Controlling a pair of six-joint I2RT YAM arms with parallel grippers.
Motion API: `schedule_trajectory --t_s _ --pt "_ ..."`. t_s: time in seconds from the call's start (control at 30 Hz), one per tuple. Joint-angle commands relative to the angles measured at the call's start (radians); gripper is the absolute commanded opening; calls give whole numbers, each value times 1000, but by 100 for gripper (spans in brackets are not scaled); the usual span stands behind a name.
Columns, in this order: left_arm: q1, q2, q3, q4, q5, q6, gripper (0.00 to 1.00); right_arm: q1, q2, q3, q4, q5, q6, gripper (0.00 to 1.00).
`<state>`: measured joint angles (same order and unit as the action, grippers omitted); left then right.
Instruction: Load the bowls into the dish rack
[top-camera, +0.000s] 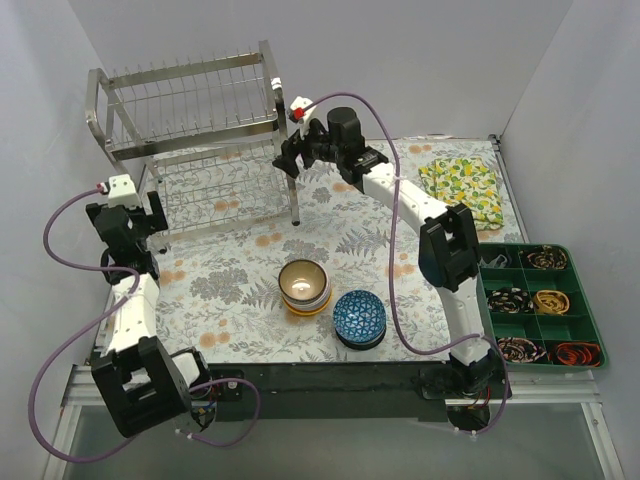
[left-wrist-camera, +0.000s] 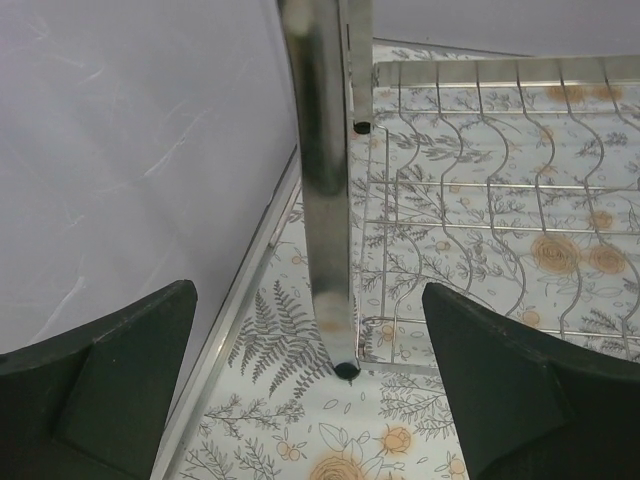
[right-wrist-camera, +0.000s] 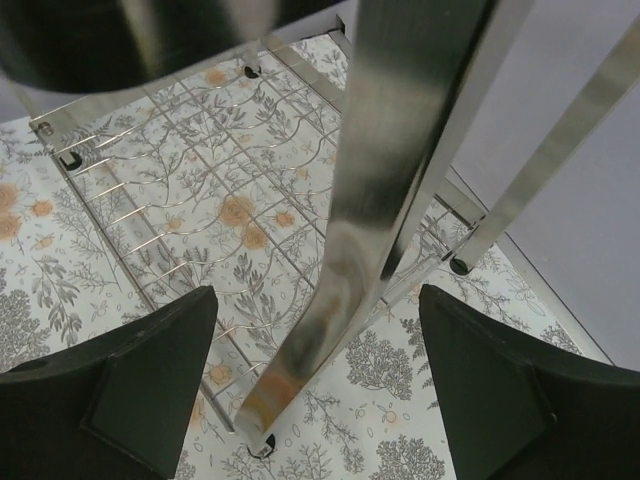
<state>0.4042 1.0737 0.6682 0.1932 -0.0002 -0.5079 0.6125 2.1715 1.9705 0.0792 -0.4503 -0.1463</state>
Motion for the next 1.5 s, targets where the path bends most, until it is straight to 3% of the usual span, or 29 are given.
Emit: schedule_trajectory --t_s 0.0,0.17,0.2,0.23,0.33,0.37,0.43,0.53,0.57,0.67,0.83,1.13,1.47 --pt "1 34 5 58 84 72 98 -3 47 88 62 30 47 86" --pt "-5 71 2 106 128 112 91 -3 57 84 77 79 36 77" --pt "-8 83 8 104 126 111 88 -3 57 73 80 84 36 76" --pt "-8 110 24 100 131 109 77 -3 56 68 88 88 37 74" --pt "-13 155 77 39 157 100 63 -3 54 53 88 85 36 63" --pt "-13 166 82 17 169 94 61 -5 51 48 87 82 36 56" --pt "-13 163 76 21 183 75 59 -8 45 30 87 56 34 53" --pt "-13 160 70 17 221 63 44 -13 36 13 77 32 27 46" --pt "-13 155 71 6 245 65 31 -17 31 7 71 27 27 39" --pt "-15 147 71 -26 290 62 14 -26 8 -18 53 35 25 28" --pt "-22 121 65 -64 376 72 12 -57 -85 -122 47 59 -7 25" --pt "-131 81 62 -83 495 34 6 -123 -278 -341 -10 116 -99 21" --pt "-307 186 56 -8 493 -101 5 -229 -478 -577 -52 171 -137 20"
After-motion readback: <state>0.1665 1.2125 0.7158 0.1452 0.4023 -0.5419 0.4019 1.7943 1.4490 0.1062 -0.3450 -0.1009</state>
